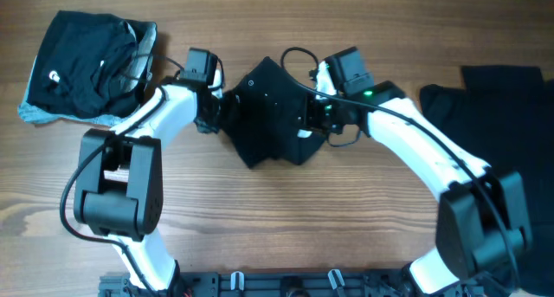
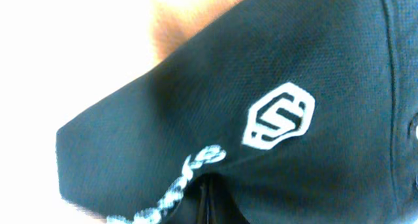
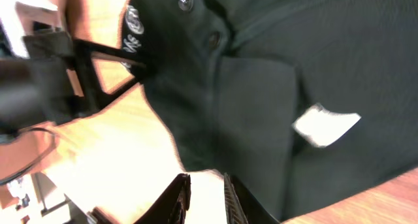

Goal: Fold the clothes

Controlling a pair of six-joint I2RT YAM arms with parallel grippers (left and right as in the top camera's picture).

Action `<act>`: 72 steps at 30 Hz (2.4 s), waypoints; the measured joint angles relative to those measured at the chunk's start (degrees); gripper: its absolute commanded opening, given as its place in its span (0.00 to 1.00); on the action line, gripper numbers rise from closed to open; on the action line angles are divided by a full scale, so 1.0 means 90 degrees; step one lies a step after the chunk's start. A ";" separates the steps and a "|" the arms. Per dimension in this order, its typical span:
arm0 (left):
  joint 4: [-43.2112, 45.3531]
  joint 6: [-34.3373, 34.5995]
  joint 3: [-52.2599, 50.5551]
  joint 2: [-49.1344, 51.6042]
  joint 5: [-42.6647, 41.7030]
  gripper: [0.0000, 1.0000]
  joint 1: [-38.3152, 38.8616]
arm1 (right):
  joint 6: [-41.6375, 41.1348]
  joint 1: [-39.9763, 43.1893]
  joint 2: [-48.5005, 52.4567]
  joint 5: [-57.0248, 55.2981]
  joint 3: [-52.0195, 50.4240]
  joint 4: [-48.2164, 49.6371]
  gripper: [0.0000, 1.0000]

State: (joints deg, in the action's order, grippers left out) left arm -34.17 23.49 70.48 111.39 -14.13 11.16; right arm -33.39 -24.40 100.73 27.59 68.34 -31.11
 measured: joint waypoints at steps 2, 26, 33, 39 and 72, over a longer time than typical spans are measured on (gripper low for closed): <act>-0.0423 -0.0138 0.0469 0.0092 0.0415 0.19 -0.0138 | -0.0243 -0.0097 0.0333 -0.0100 -0.0039 0.0597 0.07; 0.1268 0.0291 -0.1445 -0.0447 -0.3215 1.00 -0.1319 | -0.1200 -0.0087 0.1501 -0.0117 -0.0049 0.1562 0.07; 0.2397 0.2040 -0.1659 -0.0512 -0.2606 0.85 -0.0486 | -0.1219 -0.0087 0.1501 -0.0117 -0.0049 0.1559 0.08; 0.2620 0.2815 -0.1698 -0.0265 -0.2169 0.06 -0.0318 | -0.1217 -0.0087 0.1501 -0.0109 -0.0049 0.1559 0.07; 0.3589 0.0957 0.0444 -0.1654 -0.1977 0.04 -0.3585 | -0.0423 0.0687 -0.0930 -0.0219 -0.0044 0.0041 0.09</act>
State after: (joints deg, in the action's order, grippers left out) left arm -1.87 32.10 74.48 96.51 -31.92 -21.10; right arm -37.19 -18.22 92.36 25.63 67.94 -30.74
